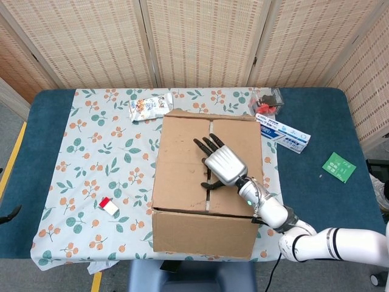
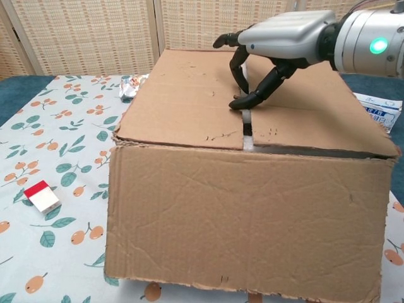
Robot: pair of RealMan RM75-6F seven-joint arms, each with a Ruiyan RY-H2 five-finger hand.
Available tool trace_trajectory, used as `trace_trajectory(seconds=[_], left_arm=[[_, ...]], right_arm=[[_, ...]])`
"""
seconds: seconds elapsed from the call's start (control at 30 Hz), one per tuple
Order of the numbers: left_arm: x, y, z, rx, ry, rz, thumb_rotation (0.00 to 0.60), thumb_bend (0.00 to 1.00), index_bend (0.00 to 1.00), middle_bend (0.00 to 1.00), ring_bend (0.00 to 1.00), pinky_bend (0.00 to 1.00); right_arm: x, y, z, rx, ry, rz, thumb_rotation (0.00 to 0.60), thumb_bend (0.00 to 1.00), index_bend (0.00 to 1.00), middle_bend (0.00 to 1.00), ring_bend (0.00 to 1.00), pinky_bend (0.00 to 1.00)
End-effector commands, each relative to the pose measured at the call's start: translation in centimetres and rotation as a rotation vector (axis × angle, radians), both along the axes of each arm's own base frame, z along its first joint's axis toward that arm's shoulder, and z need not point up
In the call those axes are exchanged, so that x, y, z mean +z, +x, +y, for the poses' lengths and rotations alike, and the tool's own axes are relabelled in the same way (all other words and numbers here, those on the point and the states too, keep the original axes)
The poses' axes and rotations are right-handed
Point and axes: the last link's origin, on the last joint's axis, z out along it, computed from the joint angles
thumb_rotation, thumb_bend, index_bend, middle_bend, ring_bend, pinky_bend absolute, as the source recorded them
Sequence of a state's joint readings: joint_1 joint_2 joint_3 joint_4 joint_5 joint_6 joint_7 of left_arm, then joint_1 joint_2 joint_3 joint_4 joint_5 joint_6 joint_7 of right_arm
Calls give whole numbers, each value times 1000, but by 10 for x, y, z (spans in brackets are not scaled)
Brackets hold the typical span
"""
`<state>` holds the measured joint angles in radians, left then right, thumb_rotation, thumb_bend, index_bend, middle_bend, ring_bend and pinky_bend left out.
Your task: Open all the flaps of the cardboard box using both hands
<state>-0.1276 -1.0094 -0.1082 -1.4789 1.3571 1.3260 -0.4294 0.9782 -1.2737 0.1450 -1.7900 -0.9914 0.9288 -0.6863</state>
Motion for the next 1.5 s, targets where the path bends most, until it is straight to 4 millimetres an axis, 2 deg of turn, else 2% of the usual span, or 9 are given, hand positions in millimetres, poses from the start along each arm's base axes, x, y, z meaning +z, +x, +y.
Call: trace_trajectory(seconds=[0.03, 0.23, 0.4, 0.57, 0.7, 0.9, 1.27, 1.5], left_arm=[[-1, 0, 1, 1, 0, 5, 600, 319, 0, 0, 0, 0], [-2, 1, 2, 0, -2, 30, 600, 319, 0, 0, 0, 0], [-6, 4, 2, -7, -13, 69, 600, 319, 0, 0, 0, 0], [-9, 7, 1, -13, -19, 91, 600, 319, 0, 0, 0, 0], [-12, 9, 3, -14, -25, 105, 600, 319, 0, 0, 0, 0], [-19, 13, 7, -22, -48, 129, 600, 319, 0, 0, 0, 0], [-33, 17, 13, -26, -92, 160, 600, 319, 0, 0, 0, 0], [-38, 18, 13, -26, -107, 172, 600, 319, 0, 0, 0, 0]], right_arm=[[7, -1, 2, 0, -9, -15, 279, 300, 547, 0, 0, 0], [24, -2, 9, 3, -31, -63, 280, 299, 551, 0, 0, 0], [46, -3, 21, 13, -67, -90, 279, 298, 551, 0, 0, 0], [74, -6, 44, 36, -127, -127, 280, 298, 551, 0, 0, 0], [96, -17, 62, 39, -173, -149, 279, 297, 551, 0, 0, 0], [120, -45, 85, 7, -237, -138, 280, 298, 551, 0, 0, 0], [160, -118, 120, -112, -341, -162, 279, 298, 551, 0, 0, 0], [169, -153, 130, -169, -349, -224, 278, 297, 551, 0, 0, 0]])
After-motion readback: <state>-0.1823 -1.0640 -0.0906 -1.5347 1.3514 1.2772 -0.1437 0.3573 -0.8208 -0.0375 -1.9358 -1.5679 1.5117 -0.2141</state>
